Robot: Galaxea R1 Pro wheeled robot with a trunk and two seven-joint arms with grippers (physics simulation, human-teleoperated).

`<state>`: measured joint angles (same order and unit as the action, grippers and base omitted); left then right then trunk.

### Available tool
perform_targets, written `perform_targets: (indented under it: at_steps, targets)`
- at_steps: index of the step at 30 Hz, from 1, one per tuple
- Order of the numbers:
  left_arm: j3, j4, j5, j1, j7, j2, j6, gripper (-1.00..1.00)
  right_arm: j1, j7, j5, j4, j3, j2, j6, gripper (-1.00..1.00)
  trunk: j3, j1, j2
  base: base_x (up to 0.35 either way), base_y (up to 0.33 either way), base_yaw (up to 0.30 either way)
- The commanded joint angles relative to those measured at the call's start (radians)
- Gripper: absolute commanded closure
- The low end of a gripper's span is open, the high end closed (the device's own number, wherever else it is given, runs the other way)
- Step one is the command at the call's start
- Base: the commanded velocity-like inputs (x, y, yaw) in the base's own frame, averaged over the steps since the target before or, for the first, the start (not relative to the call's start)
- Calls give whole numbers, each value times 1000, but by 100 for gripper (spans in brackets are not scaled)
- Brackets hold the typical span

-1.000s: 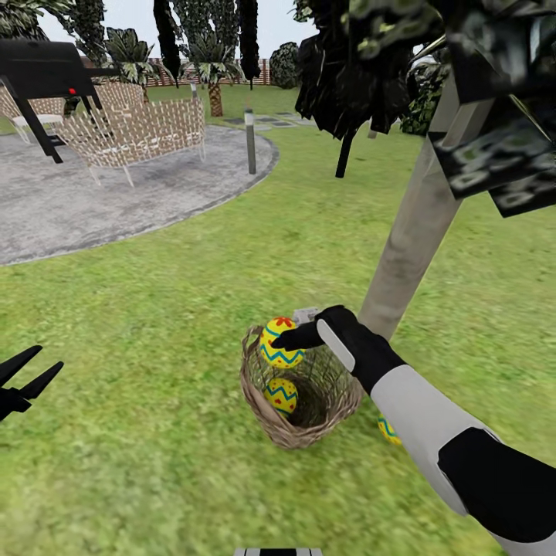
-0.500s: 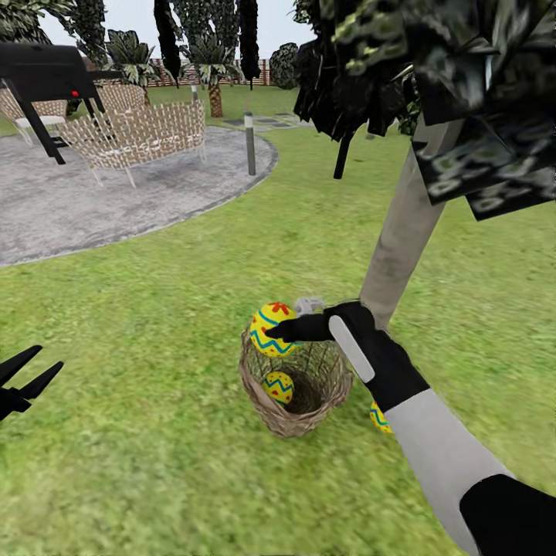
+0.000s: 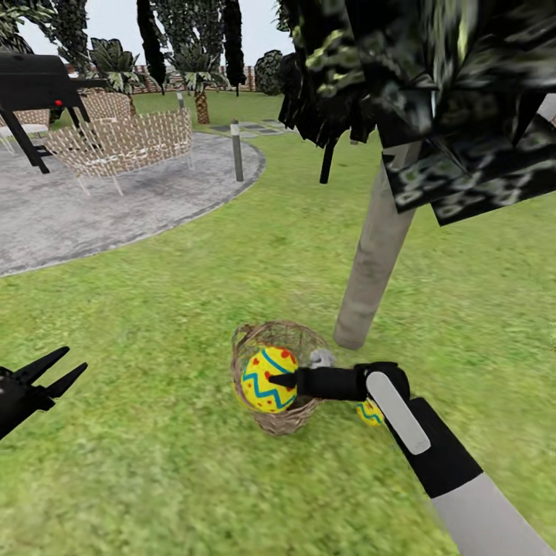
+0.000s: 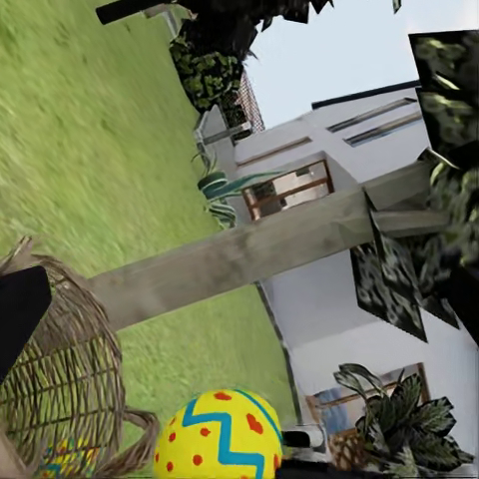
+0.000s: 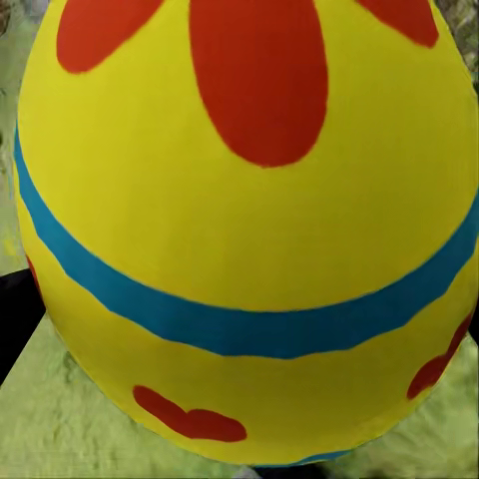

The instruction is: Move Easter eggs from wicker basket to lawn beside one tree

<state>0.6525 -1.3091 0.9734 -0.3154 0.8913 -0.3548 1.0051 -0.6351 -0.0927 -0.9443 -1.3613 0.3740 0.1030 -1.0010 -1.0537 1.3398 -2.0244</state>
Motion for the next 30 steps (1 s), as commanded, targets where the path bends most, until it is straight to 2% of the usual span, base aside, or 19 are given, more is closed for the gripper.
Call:
perform_targets:
  at_steps: [1,4,7,9,11,12,14,15,17,18,19,20,21,22,24,25,26,28,30]
  targets:
    - [1,7,-2,-1,5,0,4,-100,15,-11,-2,2,-30,30,0,100,4,-4,7,0,0,-192]
    - [1,7,0,-1,6,-1,5,-100,39,-10,0,2,-70,73,-1,100,18,-16,28,0,0,-196]
    - [2,1,7,-1,12,-6,6,-100,57,-10,0,3,-78,195,0,100,31,-27,49,0,0,-198]
    - [-2,-3,7,-1,13,-1,8,-100,60,-5,6,3,-140,302,-4,100,40,-35,63,0,0,-207]
    - [-27,-4,8,-1,13,-3,11,-100,59,37,92,-3,-168,380,-8,100,49,-42,77,0,0,-210]
    - [-32,-5,10,-1,13,-6,12,-100,59,65,168,-3,-173,413,-8,100,53,-46,84,0,0,-210]
    - [-35,-4,32,-1,14,-9,11,-100,58,144,309,2,-185,432,-8,100,62,-54,98,0,0,-211]
    - [-36,-4,36,-1,14,-10,11,-100,58,199,350,3,-186,433,-8,100,66,-58,105,0,0,-208]
    - [-40,-4,40,-1,13,-9,8,-100,57,477,443,19,-187,427,4,100,75,-65,119,0,0,-183]
    - [-41,-3,39,-1,13,-7,7,-100,56,590,457,40,-186,410,17,100,79,-69,126,0,0,-138]
    - [-43,-4,39,-1,12,-4,5,-100,48,719,471,83,-185,354,78,100,82,-73,133,0,0,-48]
    - [-43,-4,38,-1,12,-3,5,-100,44,760,478,117,-182,311,128,100,85,-77,140,0,0,-25]
    - [-45,-4,38,-1,11,-1,4,-100,42,786,500,170,-178,256,190,100,89,-81,147,0,0,-10]
    - [-58,-10,38,-1,11,6,3,-100,37,796,572,240,-171,190,267,100,89,-81,147,0,0,-3]
    - [-72,-32,39,-1,13,12,3,-100,-7,794,684,404,-166,113,399,100,89,-81,147,0,0,-1]
    - [-79,-43,40,-1,17,14,4,-100,-44,789,707,517,-162,85,500,100,89,-81,147,0,0,0]
    - [-90,-58,40,-1,30,15,5,-100,-65,788,713,573,-152,70,542,100,89,-81,147,0,0,0]
    - [-162,-99,40,-1,126,14,4,-100,-113,773,715,693,-122,56,595,100,89,-81,147,0,0,0]
    - [-199,-117,41,-1,231,12,3,-100,-238,705,710,920,-116,52,687,100,89,-81,147,0,-36,0]
